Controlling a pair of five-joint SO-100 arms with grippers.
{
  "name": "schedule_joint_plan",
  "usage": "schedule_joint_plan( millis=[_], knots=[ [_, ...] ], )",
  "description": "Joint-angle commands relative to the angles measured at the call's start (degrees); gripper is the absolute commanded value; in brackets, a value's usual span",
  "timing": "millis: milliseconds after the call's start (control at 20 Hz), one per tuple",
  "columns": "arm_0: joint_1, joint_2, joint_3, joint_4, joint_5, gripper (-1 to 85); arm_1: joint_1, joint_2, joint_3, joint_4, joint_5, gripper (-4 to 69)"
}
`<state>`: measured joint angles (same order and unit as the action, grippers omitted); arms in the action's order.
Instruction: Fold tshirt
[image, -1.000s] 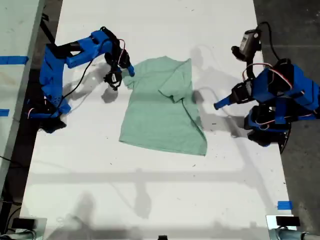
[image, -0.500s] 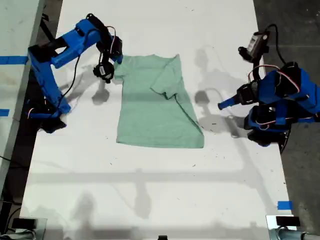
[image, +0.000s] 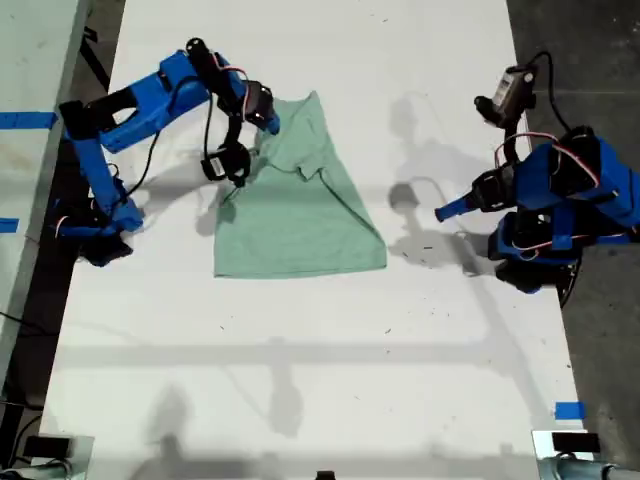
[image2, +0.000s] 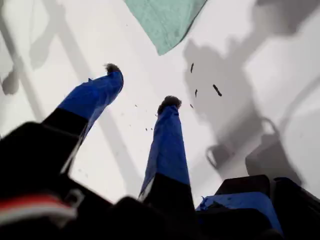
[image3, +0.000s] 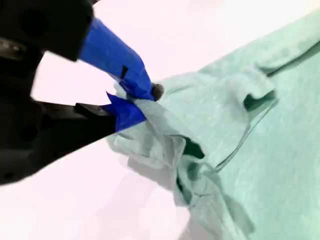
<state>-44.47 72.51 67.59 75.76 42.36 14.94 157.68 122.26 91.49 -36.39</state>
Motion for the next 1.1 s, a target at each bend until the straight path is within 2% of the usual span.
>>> schedule_joint_plan(
  millis=[0, 50, 100, 150, 200, 300, 550, 650, 700, 900, 950, 1050],
  knots=[
    [2.72, -9.84, -15.47, -0.88, -1.32, 0.1, -1.49, 0.09, -0.18, -1.93, 1.58, 18.8],
    [2.81, -12.57, -16.87, -2.81, -1.49, 0.1, -1.93, 0.18, 0.18, -2.02, 2.02, 18.8],
    [2.72, -14.5, -16.87, -5.1, -1.76, 4.1, -2.29, 0.26, 0.7, -2.29, 2.37, 18.8],
    [2.37, -15.82, -16.87, -6.59, -1.41, 23.8, -2.55, 0.35, 0.97, -2.64, 2.64, 18.7],
    [1.67, -16.52, -16.87, -6.94, -1.85, 29.7, -2.72, 0.35, 1.41, -2.9, 2.81, 18.6],
    [-0.26, -15.29, -16.87, -5.1, -2.29, 32.7, -3.08, 0.35, 1.93, -3.6, 3.25, 18.5],
    [1.14, 6.68, -6.15, 5.01, -2.55, 32.2, -4.57, 0.44, 3.43, -4.04, 3.69, 18.4],
    [6.24, 21.09, 8.88, 3.25, -5.19, 29.4, -5.27, 0.18, 3.6, -5.01, 2.64, 17.6],
    [9.05, 28.83, 16.61, 2.02, -7.56, 26.7, -5.45, -0.7, 3.52, -6.06, 1.58, 17.6],
    [22.24, 46.41, 35.68, 2.46, -21.27, 16.3, -4.75, -10.9, -0.26, -10.81, -4.31, 26.8],
    [25.05, 48.43, 39.11, 2.46, -24.43, 15.5, -4.22, -14.5, -2.11, -11.51, -6.06, 29.8],
    [30.15, 50.89, 43.77, 0.09, -29.09, 20.5, -3.34, -20.65, -5.01, -12.92, -9.4, 32.9]
  ],
)
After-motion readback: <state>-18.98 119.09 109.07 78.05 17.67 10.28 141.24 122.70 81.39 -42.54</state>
